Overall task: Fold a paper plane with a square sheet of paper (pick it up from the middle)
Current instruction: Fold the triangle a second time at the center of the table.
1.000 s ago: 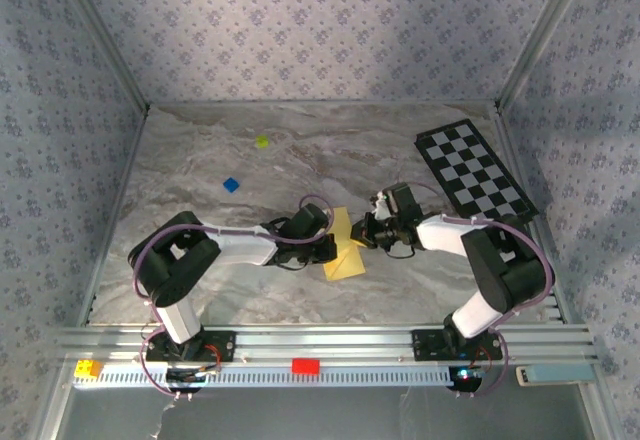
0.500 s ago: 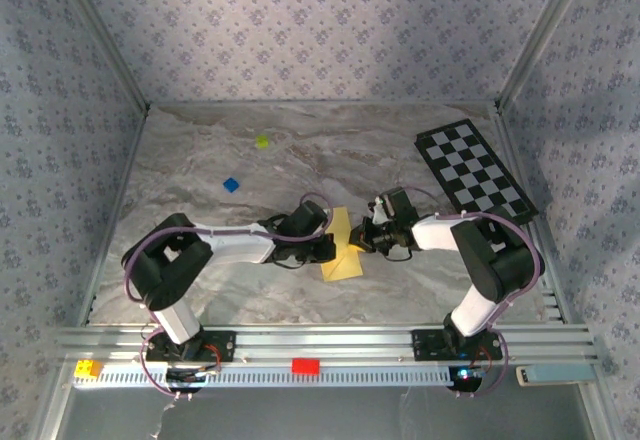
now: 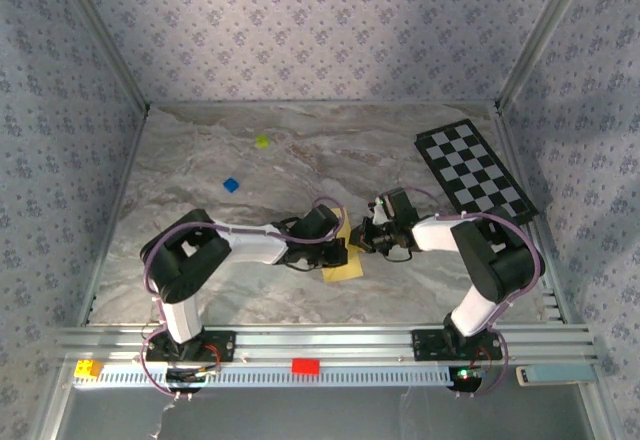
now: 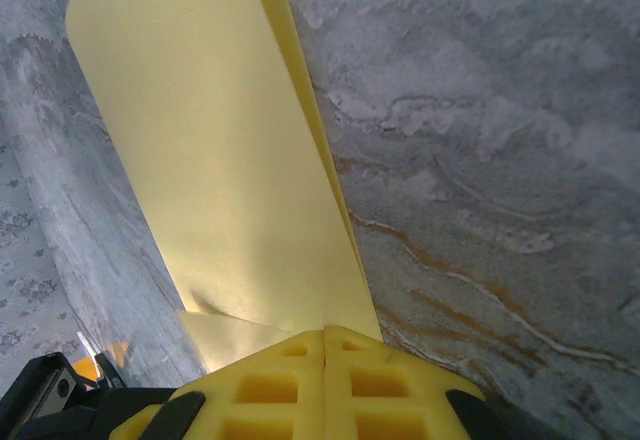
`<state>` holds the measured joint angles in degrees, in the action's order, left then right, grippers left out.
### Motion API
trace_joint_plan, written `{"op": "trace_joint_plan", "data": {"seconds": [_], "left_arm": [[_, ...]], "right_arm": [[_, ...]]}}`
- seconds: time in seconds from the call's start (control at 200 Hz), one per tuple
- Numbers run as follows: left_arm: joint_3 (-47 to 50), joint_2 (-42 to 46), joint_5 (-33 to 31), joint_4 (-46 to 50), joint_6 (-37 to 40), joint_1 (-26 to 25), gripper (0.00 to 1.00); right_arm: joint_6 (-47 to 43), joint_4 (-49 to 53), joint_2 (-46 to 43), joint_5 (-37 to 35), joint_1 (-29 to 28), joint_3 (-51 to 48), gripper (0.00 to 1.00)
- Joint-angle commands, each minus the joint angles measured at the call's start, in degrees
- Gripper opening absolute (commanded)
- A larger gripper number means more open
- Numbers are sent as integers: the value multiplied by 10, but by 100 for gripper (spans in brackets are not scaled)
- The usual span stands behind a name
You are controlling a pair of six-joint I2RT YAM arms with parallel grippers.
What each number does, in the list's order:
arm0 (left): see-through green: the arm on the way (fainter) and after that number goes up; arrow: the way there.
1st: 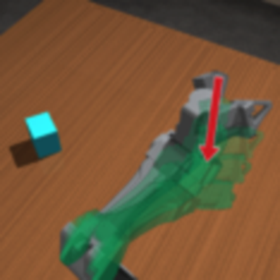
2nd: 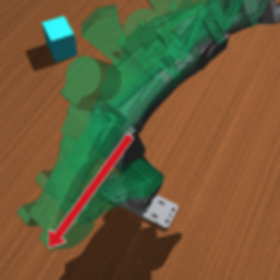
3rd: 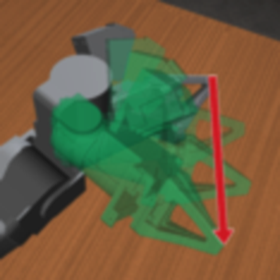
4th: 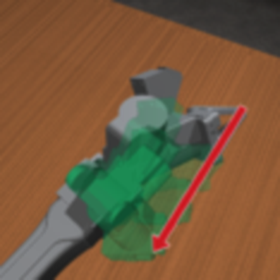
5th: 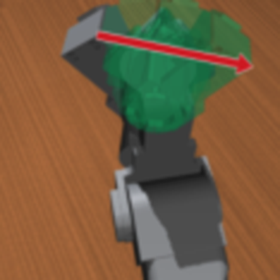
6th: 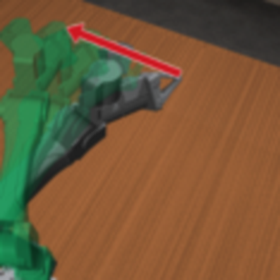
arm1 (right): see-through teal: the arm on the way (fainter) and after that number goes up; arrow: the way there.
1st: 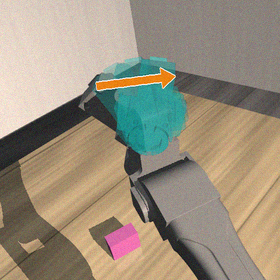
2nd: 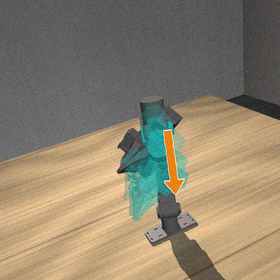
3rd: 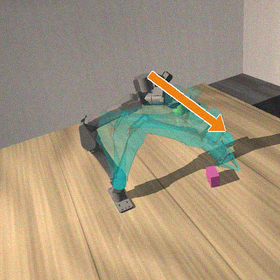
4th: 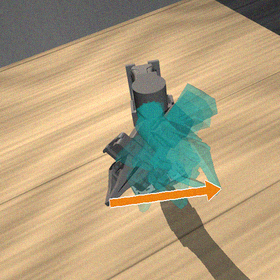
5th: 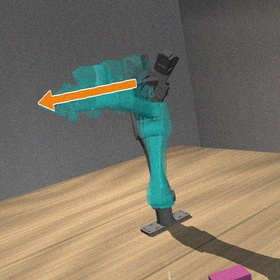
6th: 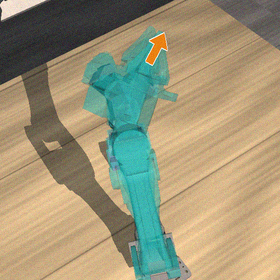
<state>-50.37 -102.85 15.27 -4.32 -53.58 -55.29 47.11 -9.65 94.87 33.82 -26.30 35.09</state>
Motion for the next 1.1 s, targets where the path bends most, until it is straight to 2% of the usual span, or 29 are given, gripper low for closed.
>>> {"op": "trace_joint_plan", "data": {"seconds": [0.0, 0.205, 0.52, 0.665, 0.735, 0.925, 1.019, 1.094], "left_arm": [[30, 0, -6, 1, -26, -18, 0], [54, 6, -12, -32, -37, -27, 0], [56, 12, -26, -46, -28, -27, 0], [57, 14, -29, -49, -27, -27, 0], [56, 15, -29, -51, -26, -26, 0], [55, 35, -26, -43, -32, -26, 0], [61, 53, -35, -18, -45, -30, 1], [75, 55, -34, -34, -48, -31, 2]], "right_arm": [[1, 38, 12, -45, -2, -20, 0], [0, 27, 6, -30, 3, -21, 0], [-36, 49, -85, 15, -1, -5, 3], [-37, 49, -54, 32, -19, 6, 2], [-32, 71, -31, 10, -26, 10, 0], [-16, 55, 5, -40, -10, -24, 0], [-23, 53, 6, -35, 2, -29, 0], [-26, 49, 2, -31, 5, -33, 0]]}}
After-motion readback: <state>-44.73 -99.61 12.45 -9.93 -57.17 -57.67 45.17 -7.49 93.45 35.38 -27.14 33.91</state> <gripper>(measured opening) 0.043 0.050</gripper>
